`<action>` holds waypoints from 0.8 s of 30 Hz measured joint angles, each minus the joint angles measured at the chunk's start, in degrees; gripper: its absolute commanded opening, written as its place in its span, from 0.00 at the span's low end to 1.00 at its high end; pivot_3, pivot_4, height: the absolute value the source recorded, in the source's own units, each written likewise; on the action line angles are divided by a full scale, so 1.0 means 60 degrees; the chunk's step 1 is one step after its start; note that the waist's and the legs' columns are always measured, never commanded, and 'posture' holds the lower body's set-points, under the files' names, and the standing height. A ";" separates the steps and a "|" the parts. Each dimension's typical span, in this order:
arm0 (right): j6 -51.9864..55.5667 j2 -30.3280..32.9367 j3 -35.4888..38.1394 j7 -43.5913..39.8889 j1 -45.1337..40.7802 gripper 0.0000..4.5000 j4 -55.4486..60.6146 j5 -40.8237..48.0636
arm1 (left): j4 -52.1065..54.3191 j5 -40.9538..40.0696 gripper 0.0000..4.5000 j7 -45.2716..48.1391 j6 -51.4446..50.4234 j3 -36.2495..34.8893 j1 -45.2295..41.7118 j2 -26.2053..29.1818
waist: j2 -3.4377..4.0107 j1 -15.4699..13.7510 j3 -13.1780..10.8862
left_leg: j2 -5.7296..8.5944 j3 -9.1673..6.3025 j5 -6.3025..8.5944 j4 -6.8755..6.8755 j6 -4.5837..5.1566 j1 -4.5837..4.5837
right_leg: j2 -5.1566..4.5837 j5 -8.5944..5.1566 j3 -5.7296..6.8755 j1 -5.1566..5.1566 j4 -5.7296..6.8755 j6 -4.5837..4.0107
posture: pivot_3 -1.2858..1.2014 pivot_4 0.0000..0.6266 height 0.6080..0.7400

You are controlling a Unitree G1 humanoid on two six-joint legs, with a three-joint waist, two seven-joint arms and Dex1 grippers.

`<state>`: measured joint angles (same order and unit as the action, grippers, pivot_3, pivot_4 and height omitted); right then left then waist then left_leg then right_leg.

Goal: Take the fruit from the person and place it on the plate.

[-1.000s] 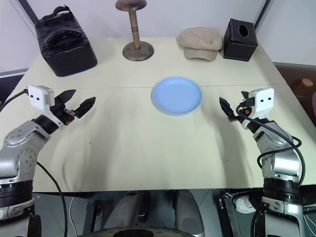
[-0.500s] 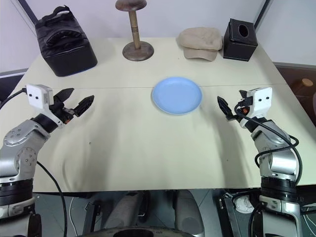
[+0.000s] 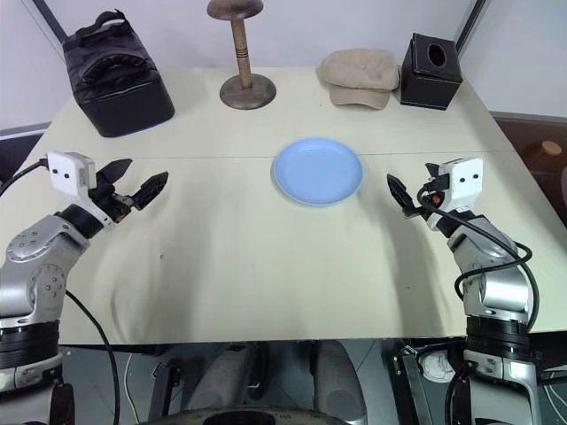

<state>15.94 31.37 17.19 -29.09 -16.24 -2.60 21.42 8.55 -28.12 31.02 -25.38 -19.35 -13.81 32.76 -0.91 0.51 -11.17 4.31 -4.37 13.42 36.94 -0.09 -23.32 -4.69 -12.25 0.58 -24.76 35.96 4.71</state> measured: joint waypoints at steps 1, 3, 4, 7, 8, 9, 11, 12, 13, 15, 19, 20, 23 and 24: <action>-0.0002 0.0000 0.0000 0.0001 -0.0001 1.00 -0.0003 0.0000 | 0.0000 0.0000 0.99 0.0001 0.0000 -0.0003 0.0000 0.0001 | 0.0000 0.0000 0.0000 | 0.0000 0.0000 0.0000 0.0000 0.0000 0.0000 | 0.0000 0.0000 0.0000 0.0000 0.0000 0.0000 | 0.52 0.24 1.00; -0.0004 -0.0001 0.0000 0.0002 -0.0001 1.00 -0.0008 0.0000 | 0.0000 0.0001 0.99 0.0004 0.0000 -0.0004 0.0000 0.0004 | 0.0000 0.0001 0.0000 | 0.0000 0.0000 0.0000 0.0000 0.0000 0.0000 | 0.0000 -0.0001 0.0000 0.0000 0.0000 -0.0001 | 0.52 0.24 1.00; -0.0004 -0.0001 0.0000 0.0002 -0.0001 1.00 -0.0009 0.0000 | 0.0000 0.0001 0.99 0.0006 0.0000 -0.0004 0.0000 0.0005 | 0.0000 0.0001 0.0000 | 0.0000 0.0000 0.0000 0.0000 0.0000 0.0000 | 0.0000 -0.0001 0.0000 0.0000 0.0000 -0.0001 | 0.52 0.24 1.00; -0.0006 -0.0002 0.0000 0.0002 0.0000 1.00 -0.0009 -0.0002 | 0.0000 0.0001 0.99 0.0013 0.0000 -0.0004 -0.0001 0.0011 | 0.0000 0.0002 0.0000 | 0.0000 0.0000 0.0000 0.0000 0.0000 0.0000 | 0.0000 0.0000 0.0000 0.0000 0.0000 -0.0001 | 0.52 0.24 1.00; -0.0006 -0.0003 0.0000 0.0003 0.0000 1.00 -0.0009 -0.0002 | 0.0000 0.0001 0.99 0.0015 0.0000 -0.0004 0.0000 0.0017 | 0.0000 0.0002 0.0000 | 0.0000 0.0000 0.0000 0.0000 0.0000 0.0000 | 0.0000 0.0000 0.0000 0.0000 0.0000 0.0000 | 0.52 0.24 1.00; -0.0006 -0.0003 0.0000 0.0004 0.0000 1.00 -0.0009 -0.0002 | 0.0000 0.0001 0.99 0.0015 0.0000 -0.0004 0.0000 0.0028 | 0.0000 0.0002 0.0000 | 0.0000 0.0000 0.0000 0.0000 0.0000 0.0000 | 0.0000 0.0000 0.0000 0.0000 0.0000 0.0000 | 0.52 0.24 1.00; -0.0006 -0.0003 0.0000 0.0007 0.0000 1.00 -0.0009 -0.0003 | 0.0000 0.0001 0.99 0.0016 0.0000 -0.0005 -0.0001 0.0053 | 0.0000 0.0002 0.0000 | 0.0000 0.0000 0.0000 0.0000 0.0000 0.0000 | 0.0000 -0.0001 0.0000 0.0000 0.0000 -0.0001 | 0.52 0.24 1.00; -0.0006 -0.0003 0.0000 0.0008 0.0001 1.00 -0.0009 -0.0004 | 0.0000 0.0001 0.99 0.0018 0.0000 -0.0004 0.0000 0.0052 | 0.0000 0.0002 0.0000 | 0.0000 0.0000 0.0000 0.0000 0.0000 0.0000 | 0.0000 -0.0001 0.0000 0.0000 0.0000 -0.0001 | 0.52 0.24 1.00; -0.0006 -0.0003 0.0000 0.0008 0.0000 1.00 -0.0009 -0.0004 | 0.0000 0.0001 0.99 0.0018 0.0000 -0.0004 0.0000 0.0052 | 0.0000 0.0002 0.0000 | 0.0000 0.0000 0.0000 0.0000 0.0000 0.0000 | 0.0000 -0.0001 0.0000 0.0000 0.0000 -0.0002 | 0.52 0.24 1.00; -0.0006 -0.0003 0.0000 0.0010 0.0001 1.00 -0.0009 -0.0006 | 0.0000 0.0002 0.99 0.0019 0.0000 -0.0004 0.0000 0.0052 | 0.0000 0.0002 0.0000 | 0.0000 0.0000 0.0000 0.0000 0.0000 0.0000 | 0.0000 -0.0001 0.0000 0.0000 0.0000 -0.0002 | 0.52 0.24 1.00; -0.0006 -0.0004 0.0000 0.0013 0.0001 1.00 -0.0009 -0.0012 | -0.0002 0.0002 0.99 0.0025 0.0000 -0.0004 -0.0001 0.0052 | 0.0000 0.0002 0.0000 | 0.0000 0.0000 0.0000 0.0000 0.0000 0.0000 | 0.0000 -0.0001 0.0000 0.0000 0.0000 -0.0001 | 0.52 0.24 1.00; -0.0006 -0.0005 0.0000 0.0014 0.0001 1.00 -0.0009 -0.0012 | -0.0003 0.0003 0.99 0.0026 0.0000 -0.0004 -0.0001 0.0052 | 0.0000 0.0002 0.0000 | 0.0000 0.0000 0.0000 0.0000 0.0000 0.0000 | 0.0000 -0.0001 0.0000 0.0000 0.0000 -0.0001 | 0.52 0.24 1.00; -0.0005 -0.0005 0.0000 0.0013 0.0001 1.00 -0.0009 -0.0012 | -0.0006 0.0007 0.99 0.0031 0.0000 -0.0004 -0.0001 0.0053 | 0.0000 0.0002 0.0000 | 0.0000 0.0000 0.0000 0.0000 0.0000 0.0000 | 0.0000 -0.0001 0.0000 0.0000 0.0000 -0.0002 | 0.52 0.24 1.00; -0.0005 -0.0005 0.0000 0.0013 0.0001 1.00 -0.0009 -0.0013 | -0.0018 0.0010 0.99 0.0041 0.0001 -0.0004 -0.0002 0.0054 | 0.0000 0.0002 0.0000 | 0.0000 0.0000 0.0000 0.0000 0.0000 0.0000 | 0.0000 -0.0001 0.0000 0.0000 0.0000 -0.0002 | 0.52 0.24 1.00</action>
<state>15.90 31.34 17.19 -29.01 -16.24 -2.65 21.34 8.44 -28.06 31.27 -25.37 -19.37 -13.82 33.08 -0.91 0.52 -11.17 4.31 -4.37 13.42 36.94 -0.09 -23.32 -4.69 -12.26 0.58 -24.76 35.96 4.70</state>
